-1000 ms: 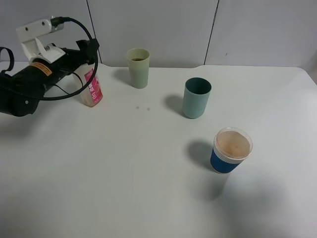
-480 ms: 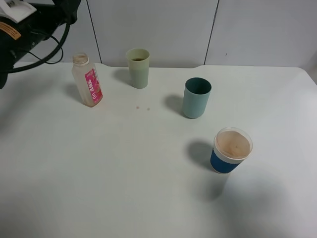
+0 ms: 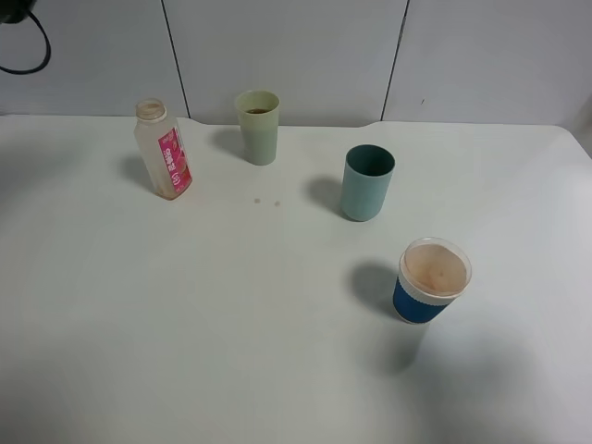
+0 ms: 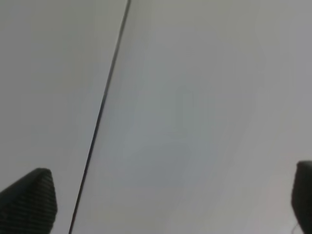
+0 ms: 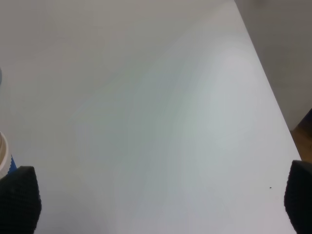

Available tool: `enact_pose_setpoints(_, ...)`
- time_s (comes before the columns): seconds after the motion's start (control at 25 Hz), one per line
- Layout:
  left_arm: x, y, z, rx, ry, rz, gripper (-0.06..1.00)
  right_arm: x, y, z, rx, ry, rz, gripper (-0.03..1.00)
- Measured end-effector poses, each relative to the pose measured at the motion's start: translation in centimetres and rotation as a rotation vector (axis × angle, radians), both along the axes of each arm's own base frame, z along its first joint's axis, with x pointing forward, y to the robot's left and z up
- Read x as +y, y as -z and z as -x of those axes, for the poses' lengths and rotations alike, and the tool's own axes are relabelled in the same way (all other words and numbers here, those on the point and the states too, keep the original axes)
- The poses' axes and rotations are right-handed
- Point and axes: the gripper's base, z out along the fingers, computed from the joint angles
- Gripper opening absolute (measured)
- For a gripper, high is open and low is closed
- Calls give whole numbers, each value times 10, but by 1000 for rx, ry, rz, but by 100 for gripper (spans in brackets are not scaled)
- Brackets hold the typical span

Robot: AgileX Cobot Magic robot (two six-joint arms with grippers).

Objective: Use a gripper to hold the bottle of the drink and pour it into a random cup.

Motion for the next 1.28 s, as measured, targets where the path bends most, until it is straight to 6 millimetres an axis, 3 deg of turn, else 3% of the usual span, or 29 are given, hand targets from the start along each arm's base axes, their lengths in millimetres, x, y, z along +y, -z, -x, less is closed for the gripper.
enact_pose_setpoints(0.28,9,-18,44,34,-2,-56,93,0,0,0,0,0,0,100)
enact_pose_setpoints(0.88,38,-16,157,161,-78,-233,93,0,0,0,0,0,0,100)
enact_pose_setpoints(1.28,55,-4,216,272,-125,-276,93,0,0,0,0,0,0,100)
